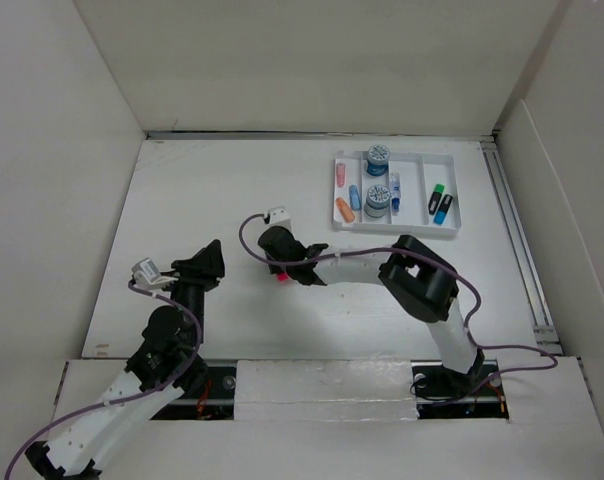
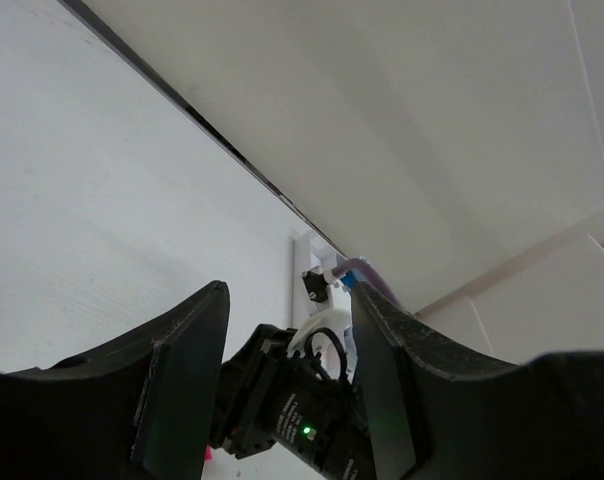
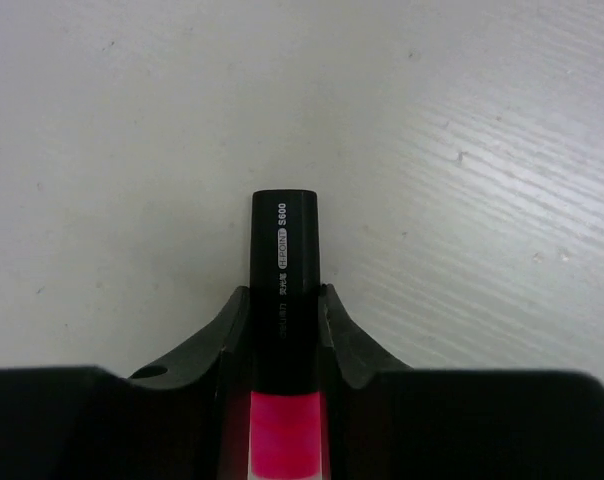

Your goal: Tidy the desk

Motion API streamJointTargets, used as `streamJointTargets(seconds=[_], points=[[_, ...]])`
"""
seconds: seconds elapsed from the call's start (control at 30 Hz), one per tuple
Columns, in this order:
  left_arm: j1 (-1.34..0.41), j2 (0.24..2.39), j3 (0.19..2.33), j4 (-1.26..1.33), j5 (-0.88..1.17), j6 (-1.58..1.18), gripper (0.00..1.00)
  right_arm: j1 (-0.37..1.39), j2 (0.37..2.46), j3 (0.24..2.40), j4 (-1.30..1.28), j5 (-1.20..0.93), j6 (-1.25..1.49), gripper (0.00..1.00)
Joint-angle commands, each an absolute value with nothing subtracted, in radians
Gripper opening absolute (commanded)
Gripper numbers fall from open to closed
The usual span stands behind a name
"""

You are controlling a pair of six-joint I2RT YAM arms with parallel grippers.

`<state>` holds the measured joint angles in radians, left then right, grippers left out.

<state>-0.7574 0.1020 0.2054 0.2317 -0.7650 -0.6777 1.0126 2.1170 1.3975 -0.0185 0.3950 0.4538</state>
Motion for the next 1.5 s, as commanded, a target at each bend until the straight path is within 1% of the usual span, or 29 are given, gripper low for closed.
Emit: streamJointTargets(seconds=[0.0,0.07,0.1,0.17,0.37,0.4,0.47,0.5,0.63,0.67,0.77,0.83,0.93,1.0,1.03,1.07,1.13,1.17,1.2,1.27,1.3,1.33,1.47], points=[[-0.756,0.126,0.201,0.282,-0.758,-0.675,0.48,0.928,2.09,1.308,-0.013,0.276,0.465,0.18],[-0.756,0.143,0.201,0.296,-0.746,-0.672,0.48,0.832,2.004,1.241,0.073,0.172,0.489,0.11],[-0.756,0.147,0.198,0.305,-0.738,-0.67,0.48,0.796,1.97,1.208,0.121,0.143,0.498,0.1],[-0.756,0.172,0.193,0.321,-0.729,-0.669,0.48,0.694,1.886,1.137,0.155,0.066,0.514,0.11],[-0.756,0.247,0.199,0.359,-0.684,-0.663,0.48,0.474,1.698,1.043,0.186,-0.026,0.508,0.11],[-0.756,0.258,0.202,0.357,-0.684,-0.663,0.48,0.409,1.662,1.036,0.196,-0.037,0.503,0.12],[-0.756,0.277,0.212,0.357,-0.672,-0.666,0.48,0.344,1.632,1.026,0.19,-0.034,0.495,0.12],[-0.756,0.282,0.213,0.365,-0.664,-0.663,0.48,0.271,1.611,1.028,0.16,-0.034,0.495,0.12],[-0.756,0.304,0.213,0.377,-0.66,-0.664,0.48,0.118,1.565,1.029,0.126,-0.038,0.491,0.12],[-0.756,0.302,0.216,0.367,-0.658,-0.664,0.48,0.1,1.56,1.025,0.13,-0.095,0.491,0.12],[-0.756,0.298,0.203,0.386,-0.661,-0.663,0.48,0.089,1.52,0.982,0.173,-0.136,0.514,0.12],[-0.756,0.298,0.204,0.387,-0.66,-0.663,0.48,0.132,1.511,0.954,0.17,-0.138,0.526,0.12],[-0.756,0.293,0.212,0.374,-0.655,-0.661,0.48,0.238,1.491,0.905,0.108,-0.049,0.525,0.15],[-0.756,0.291,0.206,0.377,-0.658,-0.66,0.48,0.297,1.438,0.855,0.084,0.036,0.532,0.2],[-0.756,0.29,0.209,0.374,-0.652,-0.661,0.48,0.32,1.398,0.797,0.062,0.058,0.547,0.27],[-0.756,0.291,0.21,0.371,-0.649,-0.661,0.48,0.321,1.379,0.77,0.061,0.07,0.548,0.3],[-0.756,0.285,0.209,0.374,-0.643,-0.663,0.48,0.333,1.345,0.717,0.02,0.074,0.569,0.44],[-0.756,0.287,0.204,0.386,-0.644,-0.661,0.48,0.333,1.33,0.669,0.008,0.072,0.575,0.55],[-0.756,0.287,0.201,0.388,-0.643,-0.661,0.48,0.344,1.309,0.652,-0.035,0.074,0.583,0.6],[-0.756,0.295,0.204,0.388,-0.64,-0.663,0.48,0.344,1.304,0.611,-0.041,0.057,0.598,0.7],[-0.756,0.299,0.207,0.39,-0.634,-0.664,0.49,0.344,1.311,0.609,-0.051,0.045,0.597,0.73],[-0.756,0.305,0.206,0.394,-0.634,-0.661,0.48,0.357,1.316,0.611,-0.055,0.049,0.606,0.74],[-0.756,0.325,0.213,0.387,-0.635,-0.663,0.48,0.393,1.383,0.656,-0.071,0.084,0.6,0.75]])
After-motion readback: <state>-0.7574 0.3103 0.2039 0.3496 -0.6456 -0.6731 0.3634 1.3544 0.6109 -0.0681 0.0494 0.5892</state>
